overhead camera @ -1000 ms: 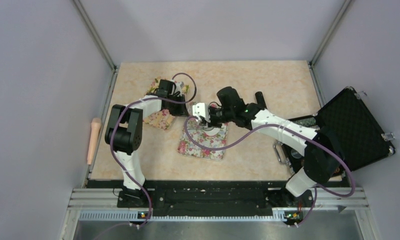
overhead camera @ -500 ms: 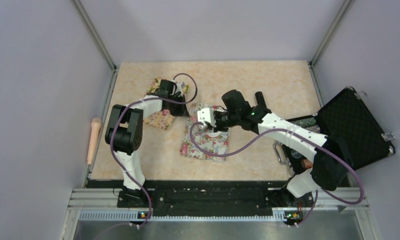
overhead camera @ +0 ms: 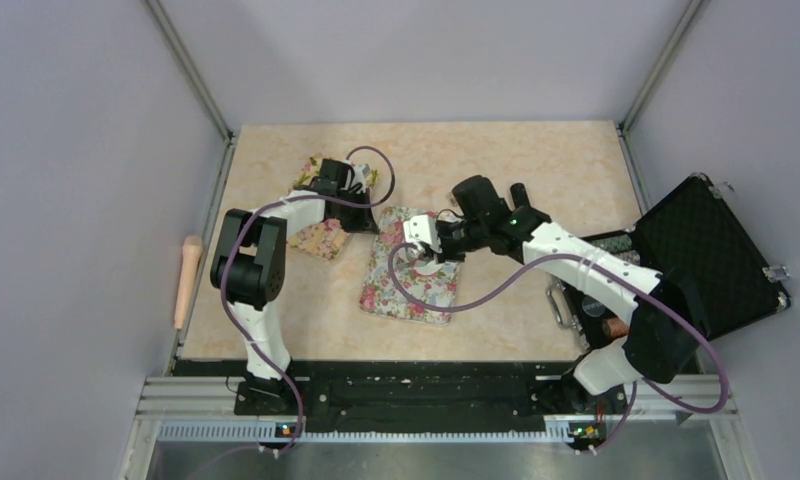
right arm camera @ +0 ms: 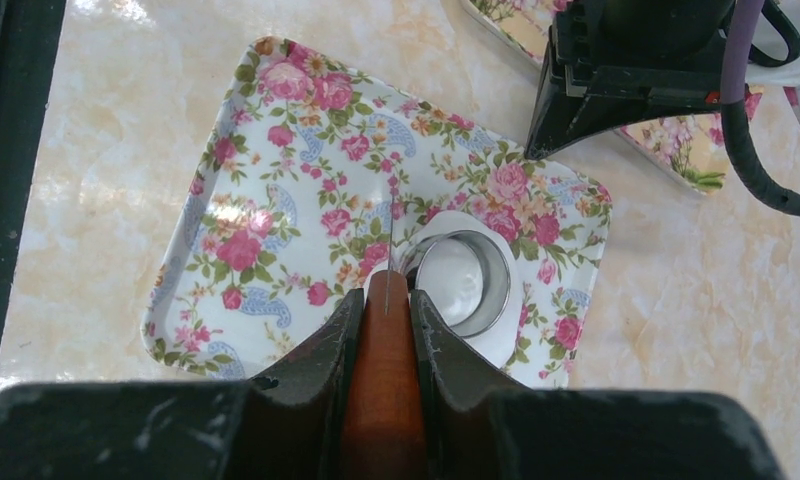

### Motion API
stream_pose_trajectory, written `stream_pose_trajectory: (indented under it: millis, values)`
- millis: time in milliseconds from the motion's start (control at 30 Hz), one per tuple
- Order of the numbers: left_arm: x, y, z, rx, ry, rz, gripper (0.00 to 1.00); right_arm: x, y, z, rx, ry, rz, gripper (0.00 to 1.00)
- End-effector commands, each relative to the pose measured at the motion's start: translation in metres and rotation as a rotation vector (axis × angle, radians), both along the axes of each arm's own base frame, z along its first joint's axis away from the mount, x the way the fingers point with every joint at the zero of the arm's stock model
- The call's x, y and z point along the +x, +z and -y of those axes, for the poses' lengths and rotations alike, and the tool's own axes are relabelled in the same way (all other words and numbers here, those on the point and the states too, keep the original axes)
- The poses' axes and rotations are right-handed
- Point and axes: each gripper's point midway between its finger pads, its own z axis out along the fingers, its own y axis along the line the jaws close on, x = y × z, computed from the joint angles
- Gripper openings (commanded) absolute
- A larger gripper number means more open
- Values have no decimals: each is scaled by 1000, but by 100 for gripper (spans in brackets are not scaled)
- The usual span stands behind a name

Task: Roll out the dumpling wrappers from the dough
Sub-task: Remove the dumpling wrapper from the work surface.

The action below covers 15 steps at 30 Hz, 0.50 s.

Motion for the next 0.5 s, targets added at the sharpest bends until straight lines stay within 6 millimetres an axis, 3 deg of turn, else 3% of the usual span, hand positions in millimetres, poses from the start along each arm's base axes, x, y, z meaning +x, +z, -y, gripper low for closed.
stream_pose_trajectory:
  millis: [0, 267, 467]
  values:
    - [13, 1, -9, 47, 32, 33, 0, -36, -28, 36, -151, 11, -245, 0]
    - [14, 1, -13, 64, 49, 41, 0, -48, -35, 48, -227, 68, -339, 0]
    - [15, 0, -16, 75, 70, 40, 0, -54, -20, 51, -239, 97, -380, 0]
